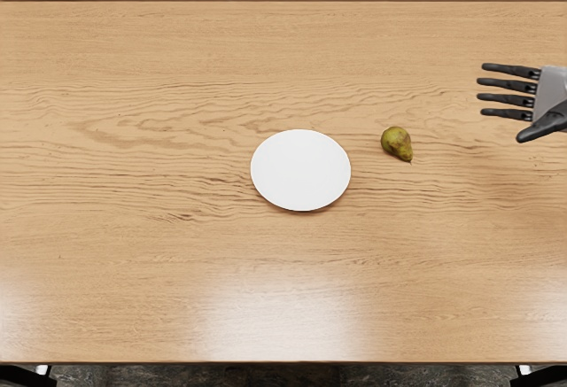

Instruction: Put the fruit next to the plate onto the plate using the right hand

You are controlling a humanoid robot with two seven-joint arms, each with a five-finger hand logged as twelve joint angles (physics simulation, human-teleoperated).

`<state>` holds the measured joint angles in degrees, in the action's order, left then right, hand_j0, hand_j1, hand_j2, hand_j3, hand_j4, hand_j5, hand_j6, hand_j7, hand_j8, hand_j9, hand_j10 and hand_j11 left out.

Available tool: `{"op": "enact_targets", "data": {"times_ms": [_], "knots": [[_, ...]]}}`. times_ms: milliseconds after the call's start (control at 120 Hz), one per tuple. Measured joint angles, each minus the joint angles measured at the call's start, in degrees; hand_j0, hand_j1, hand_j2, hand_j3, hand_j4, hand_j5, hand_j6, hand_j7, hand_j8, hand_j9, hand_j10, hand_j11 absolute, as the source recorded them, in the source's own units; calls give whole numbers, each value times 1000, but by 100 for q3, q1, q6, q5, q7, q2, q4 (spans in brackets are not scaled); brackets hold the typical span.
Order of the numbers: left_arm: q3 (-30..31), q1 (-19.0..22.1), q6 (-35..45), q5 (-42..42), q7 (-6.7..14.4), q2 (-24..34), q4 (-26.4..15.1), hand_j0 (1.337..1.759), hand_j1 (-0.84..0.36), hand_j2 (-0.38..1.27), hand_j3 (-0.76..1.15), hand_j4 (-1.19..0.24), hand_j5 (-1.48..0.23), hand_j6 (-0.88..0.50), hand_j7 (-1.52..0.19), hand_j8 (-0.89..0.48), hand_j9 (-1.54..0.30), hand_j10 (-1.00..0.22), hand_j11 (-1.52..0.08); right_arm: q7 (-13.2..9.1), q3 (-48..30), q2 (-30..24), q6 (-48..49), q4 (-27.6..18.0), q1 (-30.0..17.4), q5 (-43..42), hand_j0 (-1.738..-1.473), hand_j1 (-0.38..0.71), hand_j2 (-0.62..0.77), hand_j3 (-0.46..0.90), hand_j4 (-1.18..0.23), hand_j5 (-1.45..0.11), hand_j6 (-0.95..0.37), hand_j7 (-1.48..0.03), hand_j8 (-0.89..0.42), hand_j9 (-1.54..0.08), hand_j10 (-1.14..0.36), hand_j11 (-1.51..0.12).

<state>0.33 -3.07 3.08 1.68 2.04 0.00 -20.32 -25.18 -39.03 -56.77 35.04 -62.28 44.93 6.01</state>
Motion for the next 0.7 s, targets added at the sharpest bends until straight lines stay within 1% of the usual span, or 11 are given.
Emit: {"op": "enact_targets", "data": {"times_ms": [117,217,308,408,483,525,575,617,700], "knots": [[0,0,0,0,0,0,1,1658,326,4,0,-19,-25,-19,-25,-19,-25,-19,-25,3,-3,18,0,39,18,67,-1658,-349,1,0,0,0,3,0,2,0,1,2],[-1,0,0,0,1,0,1,1658,326,4,0,-19,-25,-19,-25,-19,-25,-19,-25,-2,5,271,0,72,70,25,-1658,-349,1,0,0,0,3,0,3,0,2,1],[0,0,0,0,1,0,1,1658,326,4,0,-19,-25,-19,-25,-19,-25,-19,-25,-10,9,636,0,80,363,-534,-1658,-349,1,0,0,0,3,0,3,0,2,1],[0,-6,0,0,0,0,-1,1658,326,4,0,-19,-25,-19,-25,-19,-25,-19,-25,-22,18,1081,-1,60,815,-1484,-1658,-349,1,0,0,0,2,0,2,0,1,1],[1,-17,0,-1,0,0,0,1658,326,4,0,-19,-25,-19,-25,-19,-25,-19,-25,-41,35,1350,-1,-172,1058,-2274,-1658,-349,1,0,0,0,1,0,1,0,1,0],[1,-18,0,-1,0,0,1,1658,326,4,0,-19,-25,-19,-25,-19,-25,-19,-25,-155,52,1411,-115,-443,1131,-2666,-1658,-349,1,0,0,0,1,0,1,0,0,0],[1,-18,0,-1,0,0,1,1658,326,4,0,-19,-25,-19,-25,-19,-25,-19,-25,-442,65,1464,-536,-833,1190,-3122,-1658,-349,1,0,-1,0,0,0,0,0,0,0],[1,-18,0,-1,1,0,0,1658,326,4,0,-19,-25,-19,-25,-19,-25,-19,-25,-620,72,1503,-1003,-1124,1234,-3522,-1658,-349,1,0,-1,0,0,0,0,0,0,0],[1,-18,0,-1,1,0,0,1658,326,4,0,-19,-25,-19,-25,-19,-25,-19,-25,-819,82,1725,-1845,-1490,1324,-4644,-1658,-349,1,0,-1,0,-1,0,-1,0,0,0]]}}
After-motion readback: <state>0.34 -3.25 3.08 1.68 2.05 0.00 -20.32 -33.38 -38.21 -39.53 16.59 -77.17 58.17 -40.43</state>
